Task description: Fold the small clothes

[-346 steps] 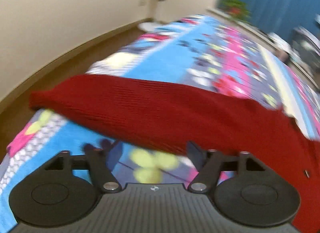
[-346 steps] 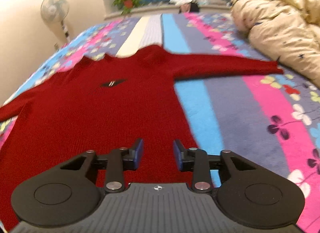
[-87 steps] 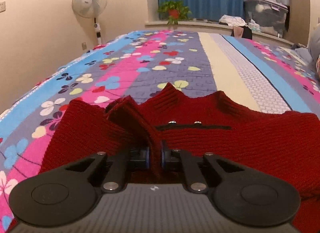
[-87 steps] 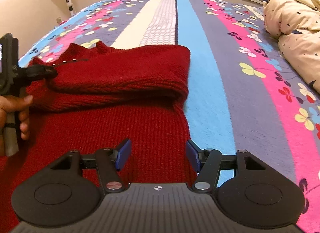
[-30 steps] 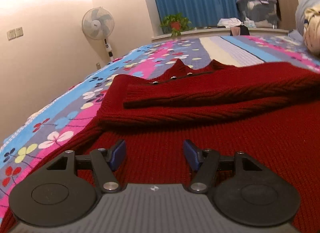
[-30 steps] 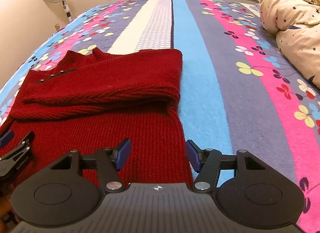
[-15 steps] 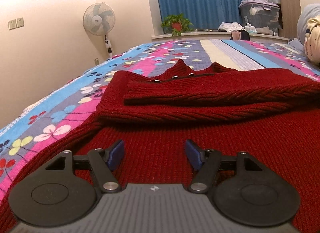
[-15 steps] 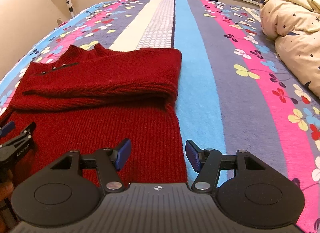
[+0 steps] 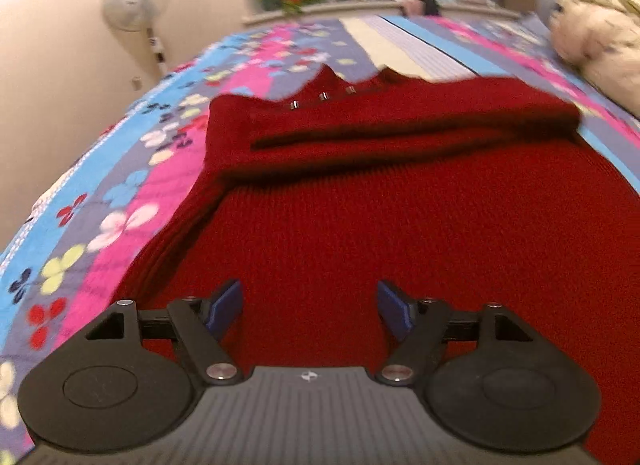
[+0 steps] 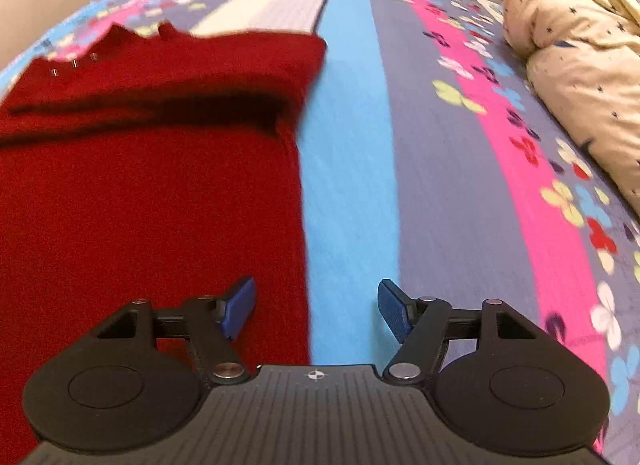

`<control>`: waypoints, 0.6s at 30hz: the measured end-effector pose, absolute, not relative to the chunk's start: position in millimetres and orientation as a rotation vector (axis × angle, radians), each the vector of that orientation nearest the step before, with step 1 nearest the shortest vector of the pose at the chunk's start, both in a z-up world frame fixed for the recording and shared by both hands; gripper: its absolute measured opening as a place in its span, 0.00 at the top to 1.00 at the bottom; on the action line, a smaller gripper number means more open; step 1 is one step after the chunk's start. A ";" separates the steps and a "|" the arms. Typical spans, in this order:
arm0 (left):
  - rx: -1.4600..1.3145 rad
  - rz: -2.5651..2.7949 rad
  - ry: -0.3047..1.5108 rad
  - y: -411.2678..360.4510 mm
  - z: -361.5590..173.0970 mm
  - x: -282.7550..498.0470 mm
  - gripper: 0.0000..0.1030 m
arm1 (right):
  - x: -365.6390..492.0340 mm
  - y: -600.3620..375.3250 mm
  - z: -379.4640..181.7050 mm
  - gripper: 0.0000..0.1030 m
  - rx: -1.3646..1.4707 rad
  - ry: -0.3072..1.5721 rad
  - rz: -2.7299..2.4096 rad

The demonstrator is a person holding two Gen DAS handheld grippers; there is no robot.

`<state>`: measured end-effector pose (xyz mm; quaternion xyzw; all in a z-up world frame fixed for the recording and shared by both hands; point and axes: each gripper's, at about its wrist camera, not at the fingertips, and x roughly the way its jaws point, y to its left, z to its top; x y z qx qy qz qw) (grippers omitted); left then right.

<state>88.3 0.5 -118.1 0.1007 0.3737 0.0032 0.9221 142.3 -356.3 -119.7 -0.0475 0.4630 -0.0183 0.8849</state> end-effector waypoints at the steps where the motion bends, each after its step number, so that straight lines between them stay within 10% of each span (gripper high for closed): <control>1: 0.213 -0.001 0.781 8.4 -116.7 76.2 0.23 | 135.4 -358.2 -120.3 0.27 -0.097 0.956 -0.036; 18: 0.016 0.137 1.022 112.9 -109.3 -2.5 0.22 | 50.3 -371.5 -119.9 0.25 -0.036 0.956 -0.095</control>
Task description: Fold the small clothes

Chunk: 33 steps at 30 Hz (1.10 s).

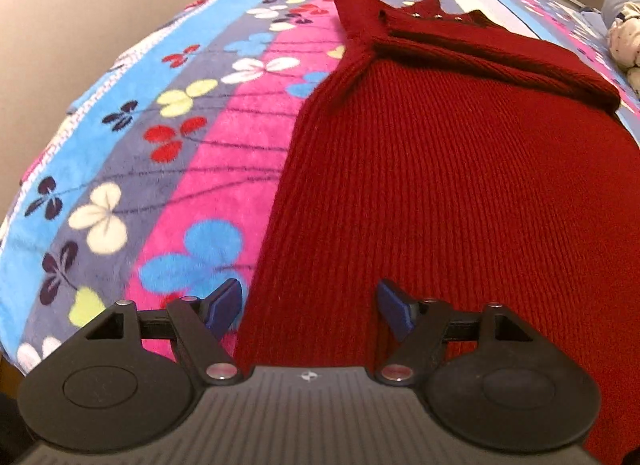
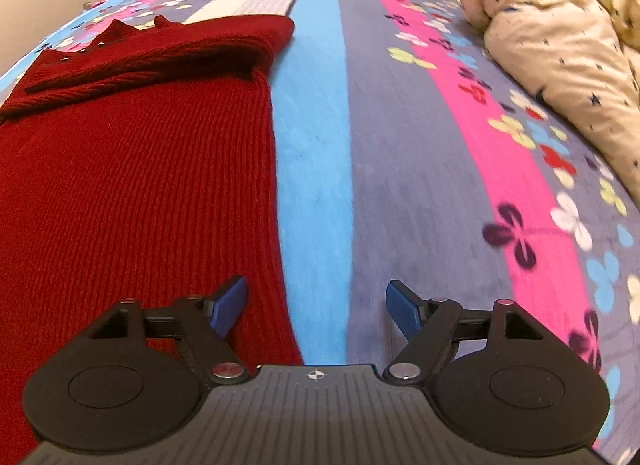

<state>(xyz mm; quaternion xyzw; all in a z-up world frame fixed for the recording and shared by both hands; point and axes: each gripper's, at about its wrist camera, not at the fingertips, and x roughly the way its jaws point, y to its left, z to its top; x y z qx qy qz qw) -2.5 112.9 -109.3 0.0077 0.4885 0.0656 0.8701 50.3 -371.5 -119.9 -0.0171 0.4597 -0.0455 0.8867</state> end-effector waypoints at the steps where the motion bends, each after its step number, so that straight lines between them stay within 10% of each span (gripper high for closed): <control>1: 0.013 0.129 1.030 113.0 -109.4 -3.8 0.22 | 46.2 -371.2 -119.9 0.25 -0.031 0.958 -0.102; 33: -0.129 0.057 0.957 130.1 -118.4 -41.1 0.21 | -55.7 -390.7 -138.0 0.19 0.275 0.871 -0.171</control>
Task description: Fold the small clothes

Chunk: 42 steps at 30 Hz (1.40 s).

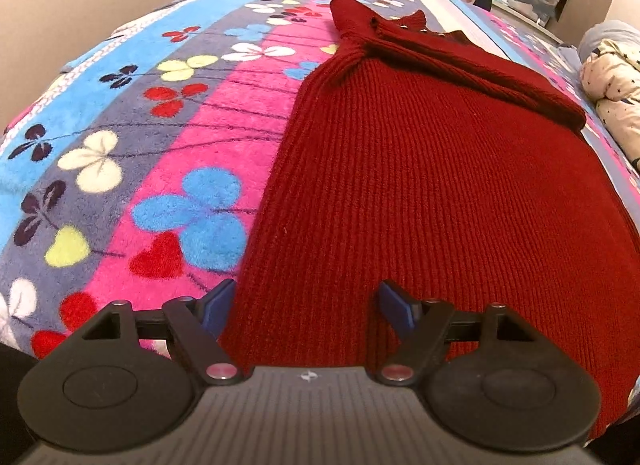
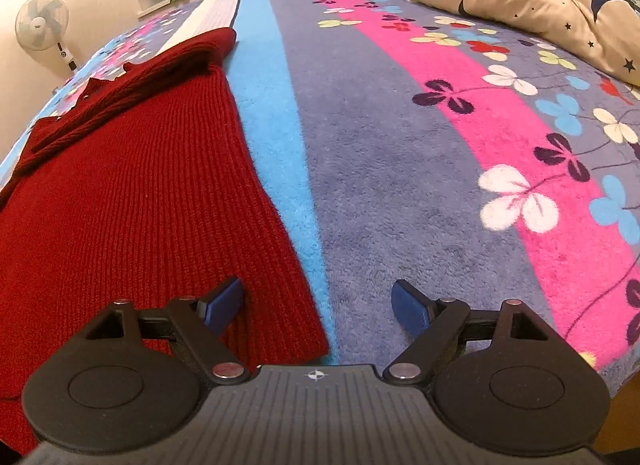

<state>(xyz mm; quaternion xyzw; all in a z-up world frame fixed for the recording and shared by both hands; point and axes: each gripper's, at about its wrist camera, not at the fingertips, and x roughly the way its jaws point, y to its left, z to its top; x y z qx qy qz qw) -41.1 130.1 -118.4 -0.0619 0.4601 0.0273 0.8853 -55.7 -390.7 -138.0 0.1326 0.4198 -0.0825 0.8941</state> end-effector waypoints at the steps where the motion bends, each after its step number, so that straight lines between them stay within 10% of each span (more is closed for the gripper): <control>1: -0.128 0.060 0.956 129.7 -118.5 -40.7 0.21 | -55.8 -390.8 -138.4 0.19 0.272 0.870 -0.171; 17: -0.123 0.070 0.927 128.4 -119.1 -37.3 0.21 | -52.7 -384.0 -139.6 0.22 0.248 0.861 -0.185; 25: -0.152 0.049 0.930 131.1 -118.3 -39.0 0.22 | -55.7 -377.4 -134.4 0.63 0.252 0.840 -0.095; 42: -0.216 0.127 0.904 143.4 -114.7 -38.7 0.22 | -55.2 -379.5 -136.6 0.54 0.284 0.843 -0.115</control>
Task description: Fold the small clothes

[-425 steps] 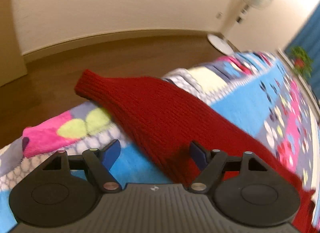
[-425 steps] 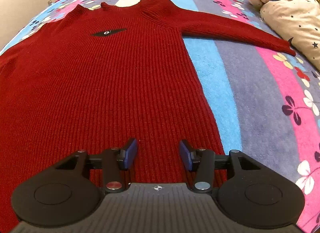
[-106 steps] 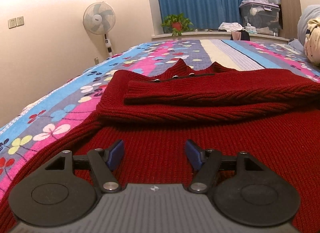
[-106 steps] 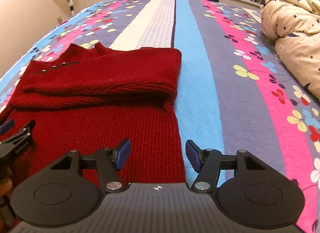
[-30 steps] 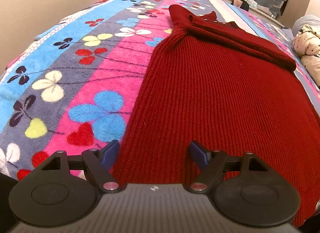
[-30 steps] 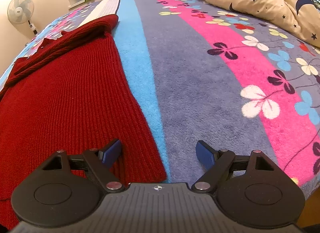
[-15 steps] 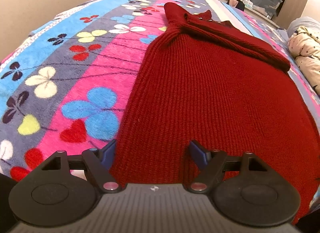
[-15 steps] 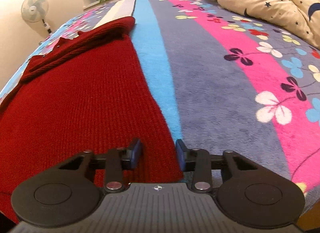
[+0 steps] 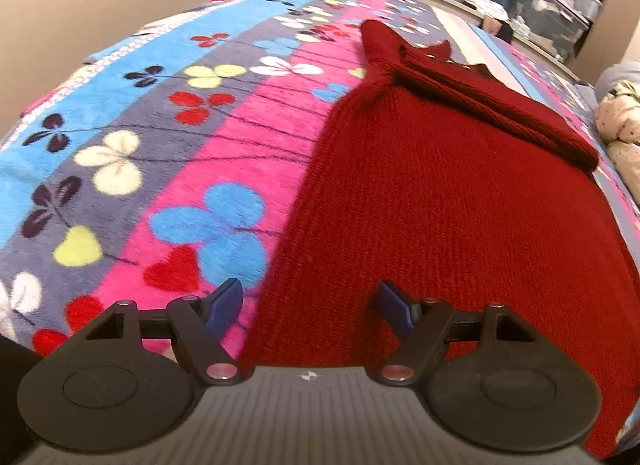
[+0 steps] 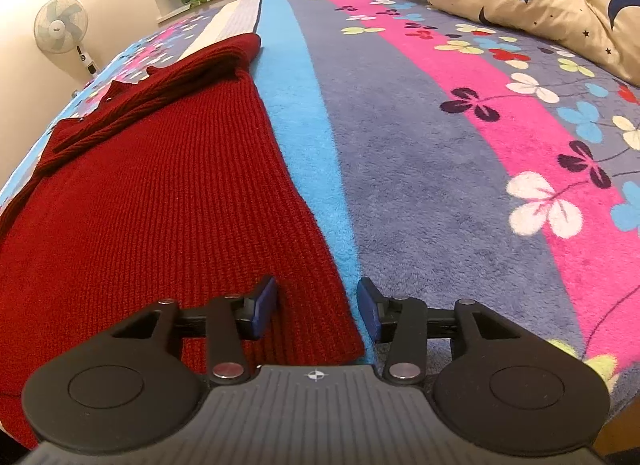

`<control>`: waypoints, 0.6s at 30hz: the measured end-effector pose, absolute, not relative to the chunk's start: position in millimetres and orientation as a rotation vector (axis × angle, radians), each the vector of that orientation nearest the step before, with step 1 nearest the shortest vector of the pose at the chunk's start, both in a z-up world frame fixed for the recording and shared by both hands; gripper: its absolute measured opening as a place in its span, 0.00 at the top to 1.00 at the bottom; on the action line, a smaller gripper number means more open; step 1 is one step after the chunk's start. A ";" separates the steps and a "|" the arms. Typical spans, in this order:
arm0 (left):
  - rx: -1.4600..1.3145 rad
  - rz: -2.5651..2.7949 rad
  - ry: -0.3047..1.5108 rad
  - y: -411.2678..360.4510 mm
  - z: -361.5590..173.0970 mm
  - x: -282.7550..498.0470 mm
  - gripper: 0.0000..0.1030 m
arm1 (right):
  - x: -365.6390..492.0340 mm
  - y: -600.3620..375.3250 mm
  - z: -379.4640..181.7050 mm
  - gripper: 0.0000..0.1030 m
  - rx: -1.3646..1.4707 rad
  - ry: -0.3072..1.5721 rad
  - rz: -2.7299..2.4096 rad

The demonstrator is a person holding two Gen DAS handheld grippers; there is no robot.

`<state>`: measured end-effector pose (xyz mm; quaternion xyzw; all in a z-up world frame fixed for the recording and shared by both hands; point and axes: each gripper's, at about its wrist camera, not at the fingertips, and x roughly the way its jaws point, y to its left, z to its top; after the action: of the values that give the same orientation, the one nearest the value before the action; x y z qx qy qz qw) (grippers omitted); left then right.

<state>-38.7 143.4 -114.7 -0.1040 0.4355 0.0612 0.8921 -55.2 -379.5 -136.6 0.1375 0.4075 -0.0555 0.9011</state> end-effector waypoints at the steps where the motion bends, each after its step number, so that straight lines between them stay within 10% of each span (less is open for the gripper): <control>1: -0.221 0.128 0.906 145.0 -115.0 -38.2 0.22 | -55.0 -379.4 -136.7 0.54 0.283 0.843 -0.115; 6: -0.171 0.112 0.915 138.0 -117.1 -38.3 0.25 | -54.5 -378.7 -137.0 0.54 0.275 0.846 -0.116; 8: -0.172 0.082 0.904 136.5 -116.1 -39.5 0.44 | -54.5 -378.7 -136.3 0.55 0.271 0.844 -0.116; 10: -0.144 0.062 0.864 132.5 -110.9 -42.2 0.88 | -55.6 -377.9 -133.4 0.77 0.264 0.823 -0.114; 16: -0.182 0.053 0.847 136.6 -106.3 -44.6 0.86 | -64.2 -386.0 -119.2 0.90 0.308 0.723 -0.139; 18: -0.229 0.089 0.872 145.7 -108.9 -42.5 0.66 | -63.2 -389.3 -119.7 0.89 0.321 0.729 -0.148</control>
<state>-42.5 145.7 -108.9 -0.1104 0.4211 0.0430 0.8992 -63.2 -389.3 -119.7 0.1560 0.3546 -0.0722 0.9191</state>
